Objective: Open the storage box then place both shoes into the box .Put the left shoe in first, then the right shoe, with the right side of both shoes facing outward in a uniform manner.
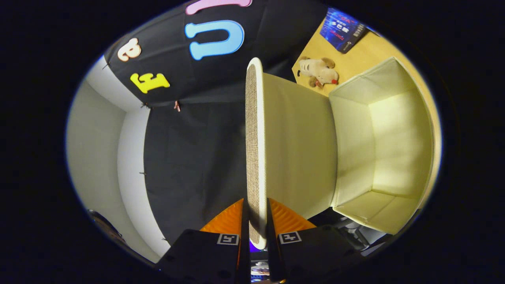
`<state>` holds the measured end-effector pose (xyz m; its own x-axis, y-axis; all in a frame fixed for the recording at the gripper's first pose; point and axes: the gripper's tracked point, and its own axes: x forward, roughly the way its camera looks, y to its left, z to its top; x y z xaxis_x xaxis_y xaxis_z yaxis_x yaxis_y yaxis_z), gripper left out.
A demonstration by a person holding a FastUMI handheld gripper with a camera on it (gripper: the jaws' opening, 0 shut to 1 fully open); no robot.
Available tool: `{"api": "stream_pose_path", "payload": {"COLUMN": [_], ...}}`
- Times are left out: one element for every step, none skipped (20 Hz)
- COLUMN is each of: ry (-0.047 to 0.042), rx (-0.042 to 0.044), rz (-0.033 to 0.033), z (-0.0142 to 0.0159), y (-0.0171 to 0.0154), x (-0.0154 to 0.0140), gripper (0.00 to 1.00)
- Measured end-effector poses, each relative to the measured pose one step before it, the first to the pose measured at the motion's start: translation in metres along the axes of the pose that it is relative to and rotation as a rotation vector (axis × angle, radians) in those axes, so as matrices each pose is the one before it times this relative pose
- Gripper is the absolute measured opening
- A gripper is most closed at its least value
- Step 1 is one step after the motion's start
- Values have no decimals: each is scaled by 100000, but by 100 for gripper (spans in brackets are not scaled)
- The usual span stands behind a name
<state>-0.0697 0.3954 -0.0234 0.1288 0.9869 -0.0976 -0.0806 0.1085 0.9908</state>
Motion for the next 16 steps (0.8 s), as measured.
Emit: {"api": "stream_pose_path", "payload": {"ry": [2409,2519,1836,1080,1402,1718,1299,1388,1830,1895,1837,1723,1678,1587,1093,259], "rx": [-3185,-2514,-1648,-788,-79,56,-558,-1489,-1493,-1348,-1331,-1348,-865,-277,463,-443], "rz": [-2585,-3278,-2597,-1484,-1241,-826,-1048,-1183,-1698,-973,-1142,-1201,-1840,-634,-1122,-1169], "z": [-499,-423,-355,-13,41,-47,-31,-12,-153,-120,-304,-200,-140,-160,-85,89], "y": [223,309,295,272,267,302,146,-91,-400,-273,-195,-426,-611,-422,-432,-414], "x": [962,1172,1230,1338,1408,1448,1518,1452,1546,1419,1362,1317,1290,1029,861,305], "gripper": [22,22,22,22,22,22,22,22,22,22,22,22,22,22,22,22]}}
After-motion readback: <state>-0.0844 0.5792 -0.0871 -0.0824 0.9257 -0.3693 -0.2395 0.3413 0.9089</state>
